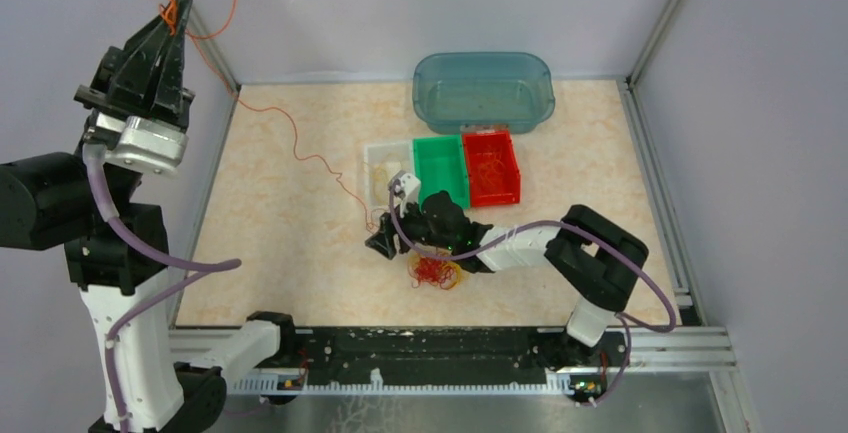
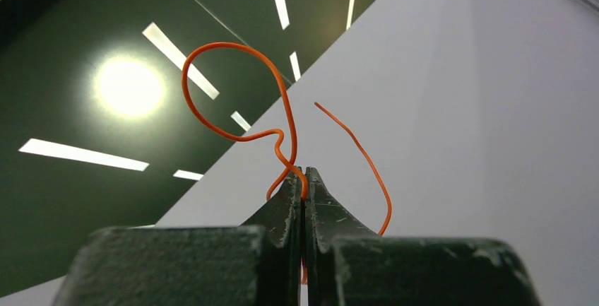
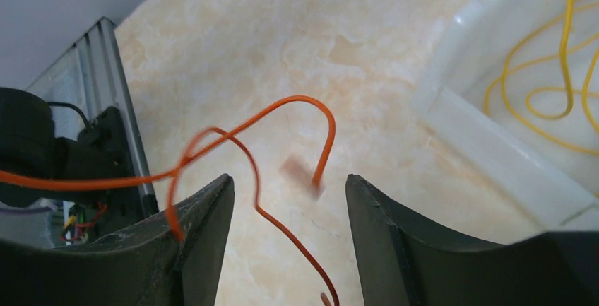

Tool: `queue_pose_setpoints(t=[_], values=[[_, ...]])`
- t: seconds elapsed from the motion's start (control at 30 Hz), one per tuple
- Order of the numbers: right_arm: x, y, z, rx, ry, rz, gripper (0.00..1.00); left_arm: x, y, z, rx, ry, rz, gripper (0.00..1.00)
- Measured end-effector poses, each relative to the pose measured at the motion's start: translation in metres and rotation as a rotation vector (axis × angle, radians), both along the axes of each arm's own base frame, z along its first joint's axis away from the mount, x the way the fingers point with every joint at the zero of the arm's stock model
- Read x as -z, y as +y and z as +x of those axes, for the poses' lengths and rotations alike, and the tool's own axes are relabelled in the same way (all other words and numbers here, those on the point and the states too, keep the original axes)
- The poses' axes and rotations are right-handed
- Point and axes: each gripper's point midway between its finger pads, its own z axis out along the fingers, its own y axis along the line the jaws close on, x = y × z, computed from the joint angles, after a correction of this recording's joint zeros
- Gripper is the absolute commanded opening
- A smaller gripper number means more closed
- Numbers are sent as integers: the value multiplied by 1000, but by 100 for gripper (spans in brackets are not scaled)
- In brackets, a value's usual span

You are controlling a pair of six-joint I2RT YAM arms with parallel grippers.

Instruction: Untangle the cables

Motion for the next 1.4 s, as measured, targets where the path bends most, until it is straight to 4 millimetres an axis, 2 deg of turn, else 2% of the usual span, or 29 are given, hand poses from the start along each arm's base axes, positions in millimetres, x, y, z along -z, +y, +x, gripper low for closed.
queue_pose_setpoints(t=[0.1,0.2,0.27,0.37,0.4,0.47,0.5,0.53,0.57,0.67,0.73,0.8,0.9,0.93,1.03,1.07,1.13,1.2,1.33,1.37,1.4], values=[[23,-7,-5,16,27,-39,59,-14,1,-4,-3,-58,-7,0],[30,-7,-6,28,33,-45,51,-29,3,-6,-11,-127,-23,0],[31,-6,-3,42,32,-32,40,-40,5,-9,-19,-182,-36,0],[40,-8,-3,64,40,-33,16,-55,8,-16,-34,-271,-50,0],[47,-10,-5,68,47,-41,12,-61,9,-19,-41,-303,-56,0],[60,-14,-8,78,64,-60,12,-72,14,-28,-60,-377,-76,0],[67,-17,-10,84,74,-70,17,-77,16,-33,-71,-415,-88,0],[75,-19,-11,90,82,-83,29,-82,19,-38,-79,-447,-99,0],[81,-22,-13,96,89,-93,36,-86,21,-42,-86,-477,-110,0],[89,-27,-14,111,93,-109,40,-91,23,-50,-88,-506,-118,0],[89,-28,-12,122,81,-113,34,-90,23,-53,-97,-520,-111,0],[84,-29,-11,128,63,-113,18,-92,25,-62,-117,-577,-112,0],[75,-28,-8,136,40,-101,0,-119,32,-81,-166,-708,-138,0],[73,-28,-7,141,38,-93,0,-131,36,-90,-190,-768,-151,0],[74,-31,-6,159,39,-81,0,-146,39,-107,-256,-895,-147,0],[77,-34,-7,165,43,-83,3,-148,39,-111,-278,-927,-137,0],[84,-40,-9,177,51,-94,25,-148,35,-117,-308,-984,-98,0],[90,-45,-10,187,62,-103,36,-147,30,-122,-306,-1004,-69,0],[86,-45,-9,189,47,-110,60,-124,15,-100,-243,-881,21,0],[80,-44,-8,185,39,-106,65,-114,10,-93,-213,-827,48,0],[67,-41,-7,177,21,-94,70,-94,2,-79,-162,-727,93,0]])
